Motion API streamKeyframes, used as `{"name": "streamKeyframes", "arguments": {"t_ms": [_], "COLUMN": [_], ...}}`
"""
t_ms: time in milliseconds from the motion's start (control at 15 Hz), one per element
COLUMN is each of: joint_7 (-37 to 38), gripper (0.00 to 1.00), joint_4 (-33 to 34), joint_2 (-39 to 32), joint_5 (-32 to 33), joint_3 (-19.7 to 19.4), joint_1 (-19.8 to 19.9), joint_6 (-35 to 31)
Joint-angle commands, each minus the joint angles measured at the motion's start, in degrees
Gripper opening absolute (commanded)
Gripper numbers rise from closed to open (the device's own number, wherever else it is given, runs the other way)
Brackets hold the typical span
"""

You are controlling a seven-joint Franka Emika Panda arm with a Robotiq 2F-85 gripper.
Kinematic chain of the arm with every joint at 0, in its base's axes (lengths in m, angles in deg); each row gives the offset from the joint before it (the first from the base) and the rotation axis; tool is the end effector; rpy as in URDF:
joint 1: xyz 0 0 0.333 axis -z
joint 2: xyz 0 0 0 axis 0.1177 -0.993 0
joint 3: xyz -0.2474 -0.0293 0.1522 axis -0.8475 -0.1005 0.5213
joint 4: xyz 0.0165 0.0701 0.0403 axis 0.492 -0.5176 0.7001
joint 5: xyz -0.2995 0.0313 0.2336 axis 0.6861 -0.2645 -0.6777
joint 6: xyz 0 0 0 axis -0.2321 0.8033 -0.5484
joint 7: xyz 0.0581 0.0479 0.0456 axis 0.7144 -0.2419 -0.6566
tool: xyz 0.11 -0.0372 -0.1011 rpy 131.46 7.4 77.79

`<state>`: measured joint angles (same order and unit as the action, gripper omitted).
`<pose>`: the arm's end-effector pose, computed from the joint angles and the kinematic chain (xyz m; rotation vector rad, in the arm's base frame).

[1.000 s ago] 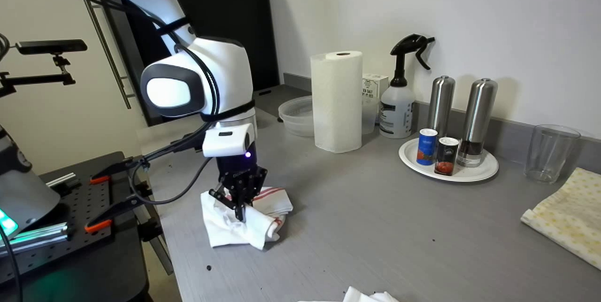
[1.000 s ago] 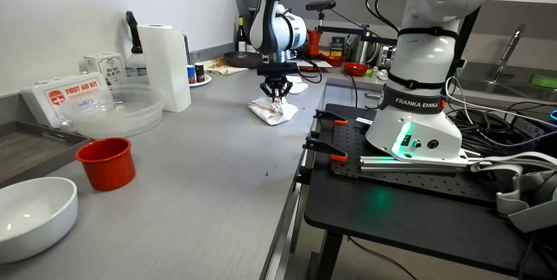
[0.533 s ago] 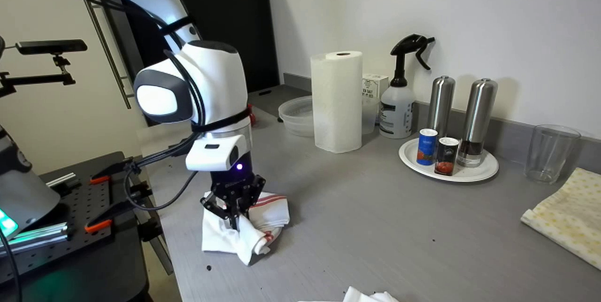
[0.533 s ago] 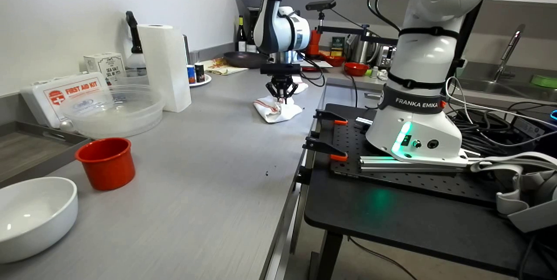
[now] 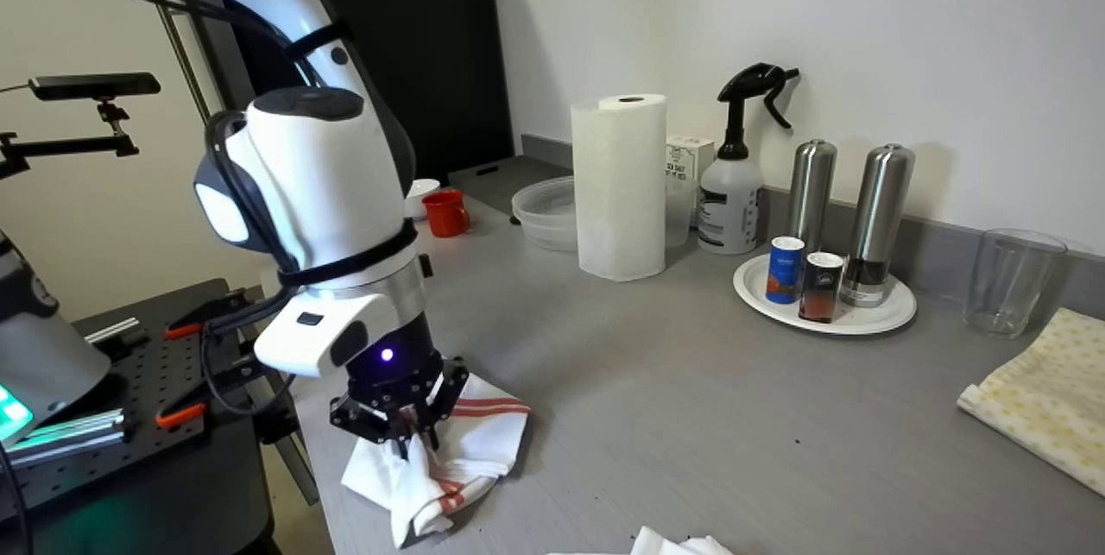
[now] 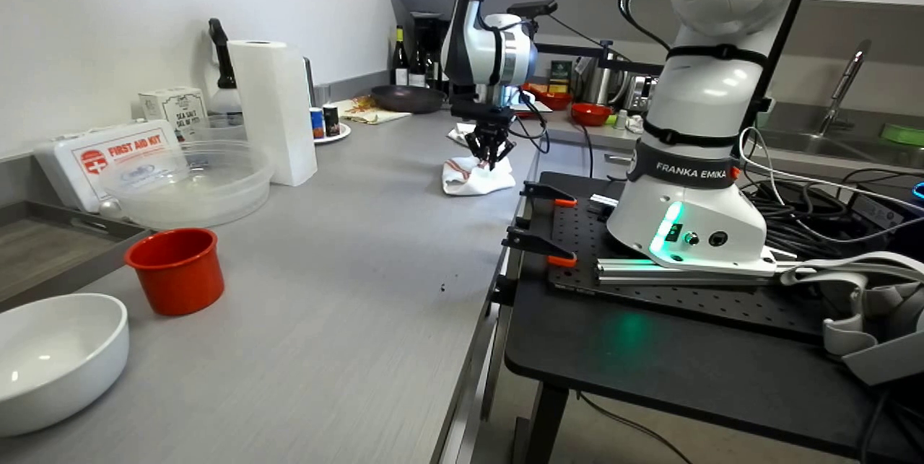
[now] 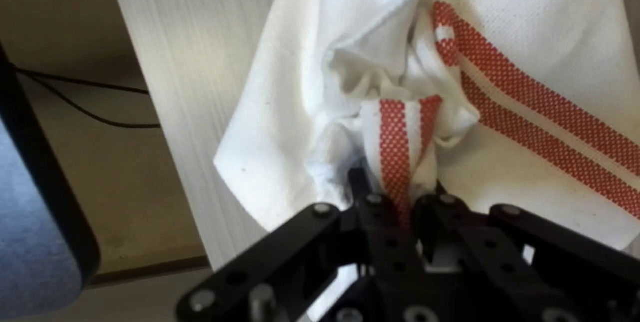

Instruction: Use one white and red towel to wipe the left side of the table.

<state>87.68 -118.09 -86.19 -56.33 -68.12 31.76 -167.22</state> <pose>0.3100 -0.3060 0.0529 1.9572 -2.4551 0.0391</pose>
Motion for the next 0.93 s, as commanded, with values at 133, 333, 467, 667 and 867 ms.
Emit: {"name": "streamKeyframes", "arguments": {"t_ms": [133, 333, 467, 667, 867], "joint_7": [-0.5, 1.8, 1.9, 1.3, -5.5], "gripper": [0.03, 0.03, 0.03, 0.03, 0.03], "joint_4": [-8.0, -11.9, -14.6, -18.2, -14.4], "joint_2": [4.4, 6.4, 8.3, 11.9, 13.0], "joint_5": [-7.0, -7.6, -8.9, -12.8, -23.5], "joint_3": [4.8, 4.1, 3.8, 2.7, 4.4], "joint_1": [4.8, 0.0, -3.6, -10.7, -15.4], "joint_6": [-14.6, -23.5, -29.3, -37.0, -37.6]}}
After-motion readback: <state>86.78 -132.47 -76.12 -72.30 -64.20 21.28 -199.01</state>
